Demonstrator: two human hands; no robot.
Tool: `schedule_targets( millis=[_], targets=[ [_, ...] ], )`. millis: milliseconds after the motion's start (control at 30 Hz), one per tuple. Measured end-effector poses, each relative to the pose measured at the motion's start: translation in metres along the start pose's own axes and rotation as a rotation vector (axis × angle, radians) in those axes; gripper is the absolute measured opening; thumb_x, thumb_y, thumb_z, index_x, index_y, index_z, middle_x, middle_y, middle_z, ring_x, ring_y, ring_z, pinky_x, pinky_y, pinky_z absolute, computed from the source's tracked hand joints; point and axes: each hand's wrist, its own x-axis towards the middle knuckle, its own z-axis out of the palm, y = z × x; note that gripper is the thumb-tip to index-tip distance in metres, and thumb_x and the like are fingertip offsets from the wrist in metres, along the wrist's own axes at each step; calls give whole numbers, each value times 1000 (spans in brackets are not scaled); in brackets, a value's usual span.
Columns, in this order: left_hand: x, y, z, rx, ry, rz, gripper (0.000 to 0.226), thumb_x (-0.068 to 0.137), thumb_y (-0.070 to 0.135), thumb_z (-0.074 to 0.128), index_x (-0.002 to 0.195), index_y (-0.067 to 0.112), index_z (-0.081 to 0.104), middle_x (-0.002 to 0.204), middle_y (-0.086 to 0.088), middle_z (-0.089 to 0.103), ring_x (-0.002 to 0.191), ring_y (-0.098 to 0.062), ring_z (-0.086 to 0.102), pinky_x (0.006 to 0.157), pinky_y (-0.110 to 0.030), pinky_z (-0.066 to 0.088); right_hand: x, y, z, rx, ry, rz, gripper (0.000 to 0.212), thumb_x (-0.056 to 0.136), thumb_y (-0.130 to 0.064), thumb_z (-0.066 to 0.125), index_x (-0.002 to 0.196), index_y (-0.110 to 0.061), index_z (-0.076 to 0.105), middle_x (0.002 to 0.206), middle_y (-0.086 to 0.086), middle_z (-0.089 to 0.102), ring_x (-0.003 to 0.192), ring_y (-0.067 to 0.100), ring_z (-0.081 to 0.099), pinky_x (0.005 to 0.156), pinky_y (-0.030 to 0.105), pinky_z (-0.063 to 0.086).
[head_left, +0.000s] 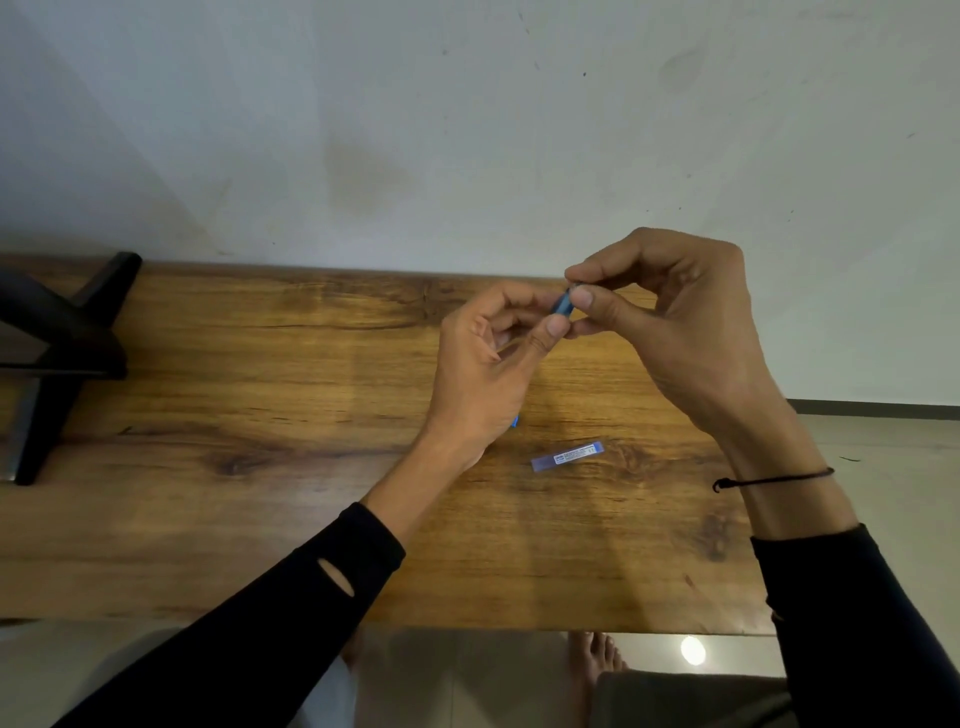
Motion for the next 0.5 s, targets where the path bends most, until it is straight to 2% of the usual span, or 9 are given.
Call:
schedule_targets(
  millis=[67, 133, 233, 333, 433, 500],
  targets=[
    [1, 2, 0, -29, 3, -7, 12, 98, 1, 74, 110, 2, 73, 102, -16, 82, 96, -31, 82, 96, -48, 65, 0, 0, 2, 9, -2, 4, 17, 91, -2, 82, 107, -6, 78, 99, 10, 78, 98, 28, 76, 72, 38, 69],
    [3, 4, -1, -62, 6, -18, 11, 99, 3, 73, 106, 11, 74, 97, -3, 84, 93, -21, 82, 92, -41, 66, 0, 1, 8, 8, 11, 21, 25, 92, -6, 82, 115, -10, 76, 103, 11, 77, 95, 20, 74, 71, 35, 67],
    [4, 9, -2, -99, 5, -41, 12, 101, 2, 71, 107, 13, 74, 93, 2, 84, 90, -15, 82, 84, -31, 65, 0, 0, 16, 26, -8, 28, 16, 99, -10, 76, 113, -4, 75, 105, 12, 77, 85, 9, 72, 66, 27, 62],
    [3, 16, -1, -124, -21, -69, 12, 102, 3, 67, 111, 9, 75, 94, 1, 84, 91, -17, 82, 91, -38, 67, 1, -6, 20, 100, 17, 9, 7, 102, -5, 70, 106, 1, 71, 100, 9, 75, 83, 5, 72, 65, 19, 59],
    [2, 27, 3, -125, -25, -71, 11, 103, 12, 66, 106, 9, 75, 98, 0, 84, 93, -23, 82, 96, -46, 66, 4, -21, 17, 152, 116, 5, 11, 111, -11, 57, 112, -2, 63, 94, 12, 76, 86, 16, 76, 78, 29, 61],
    [4, 39, 6, -120, 40, -85, 25, 103, 26, 62, 106, 5, 75, 101, -5, 82, 94, -24, 80, 94, -46, 66, 6, -38, 13, 198, 176, 2, 15, 115, -17, 46, 115, -7, 57, 88, 10, 69, 85, 23, 73, 86, 36, 59]
  ],
)
